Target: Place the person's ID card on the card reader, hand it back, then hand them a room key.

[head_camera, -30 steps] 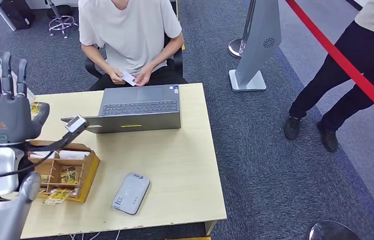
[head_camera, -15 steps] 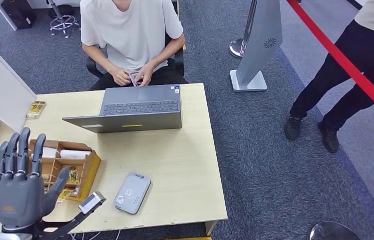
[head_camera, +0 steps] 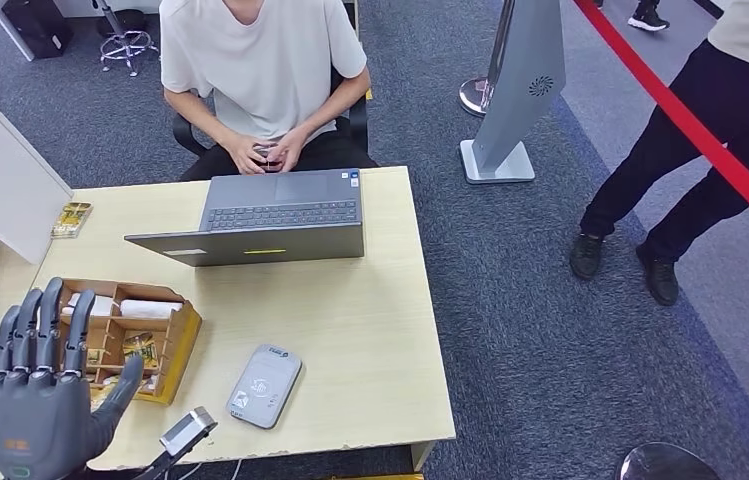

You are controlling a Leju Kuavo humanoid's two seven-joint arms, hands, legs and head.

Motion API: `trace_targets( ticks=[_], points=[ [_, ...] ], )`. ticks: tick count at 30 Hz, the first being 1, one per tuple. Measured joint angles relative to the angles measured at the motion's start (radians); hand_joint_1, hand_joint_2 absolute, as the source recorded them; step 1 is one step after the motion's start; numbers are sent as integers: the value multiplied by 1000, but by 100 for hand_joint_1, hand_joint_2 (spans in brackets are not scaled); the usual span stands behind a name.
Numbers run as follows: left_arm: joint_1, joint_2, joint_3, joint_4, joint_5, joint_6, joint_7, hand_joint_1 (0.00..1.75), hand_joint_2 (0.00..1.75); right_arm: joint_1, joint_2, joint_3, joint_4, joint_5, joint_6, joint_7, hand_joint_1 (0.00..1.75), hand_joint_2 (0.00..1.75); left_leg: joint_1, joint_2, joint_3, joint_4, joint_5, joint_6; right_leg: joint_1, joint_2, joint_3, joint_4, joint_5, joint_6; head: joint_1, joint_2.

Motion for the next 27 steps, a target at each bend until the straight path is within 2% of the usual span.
trace_targets(
  ticks=[4,10,27],
  points=[
    [63,-7,0,-2,-2,-16,36,0,175,1,4,-11,0,-18,-8,9,0,175,0,1,1,0,-2,0,0,2,0,0,-1,0,0,0],
    [162,-11,-2,24,9,-5,140,0,175,6,10,-25,0,-24,-15,15,0,175,0,1,0,0,-3,1,0,1,0,0,-3,2,0,0],
    [183,-13,-3,95,47,-7,176,0,175,6,11,-27,0,-17,-13,19,0,175,0,0,0,0,-3,1,0,0,1,0,-3,2,0,0]
  ],
)
